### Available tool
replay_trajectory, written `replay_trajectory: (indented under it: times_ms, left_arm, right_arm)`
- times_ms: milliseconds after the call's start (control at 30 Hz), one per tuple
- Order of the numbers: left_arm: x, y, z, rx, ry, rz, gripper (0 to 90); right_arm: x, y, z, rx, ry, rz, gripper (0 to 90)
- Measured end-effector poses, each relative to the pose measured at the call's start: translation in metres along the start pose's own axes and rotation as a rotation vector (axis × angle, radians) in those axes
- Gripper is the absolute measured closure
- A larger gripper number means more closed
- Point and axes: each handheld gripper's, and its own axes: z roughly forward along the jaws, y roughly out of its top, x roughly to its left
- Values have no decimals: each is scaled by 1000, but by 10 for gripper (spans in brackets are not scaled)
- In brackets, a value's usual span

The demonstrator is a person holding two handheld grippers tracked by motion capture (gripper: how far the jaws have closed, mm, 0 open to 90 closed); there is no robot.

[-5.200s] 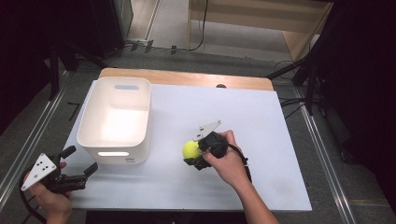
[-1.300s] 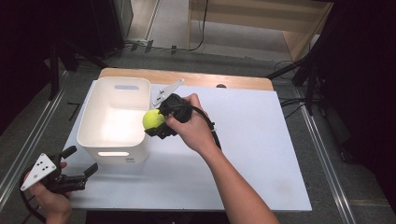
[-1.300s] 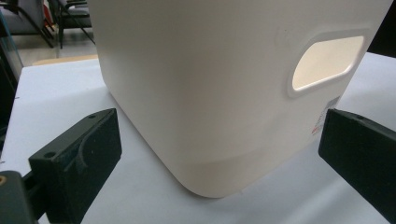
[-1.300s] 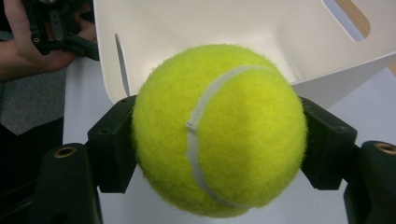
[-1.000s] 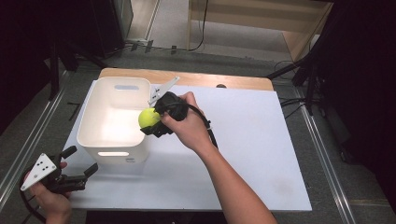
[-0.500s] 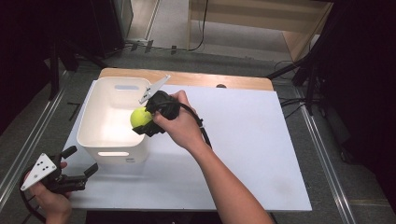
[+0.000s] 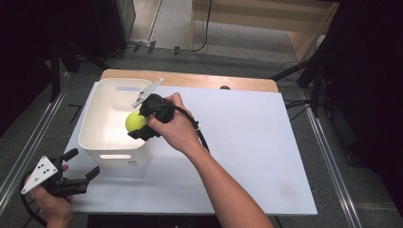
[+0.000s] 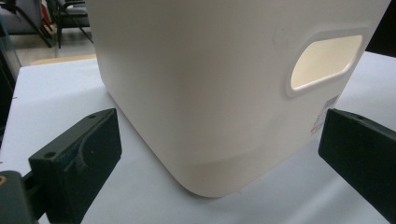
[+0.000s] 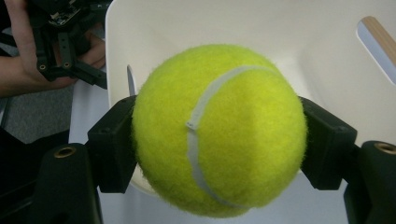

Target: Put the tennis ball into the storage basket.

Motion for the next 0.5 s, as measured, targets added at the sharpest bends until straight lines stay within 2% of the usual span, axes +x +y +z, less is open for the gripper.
replay_trajectory:
  times_ms: [133,167,333,500]
  left_arm:
    - [0,0,0,-1,0,-1,0]
    - [0,0,0,1,0,-1,0]
    - [0,0,0,3,-1,-1,0]
    - [0,0,0,0,-1,-2,0]
  right_arm:
    - [0,1,8,11,3,-6,238]
    - [1,1,8,20,2,6,238]
    - [-1,1,15,35,4,-11,238]
    - [-3,0,21,73,5,-11,237]
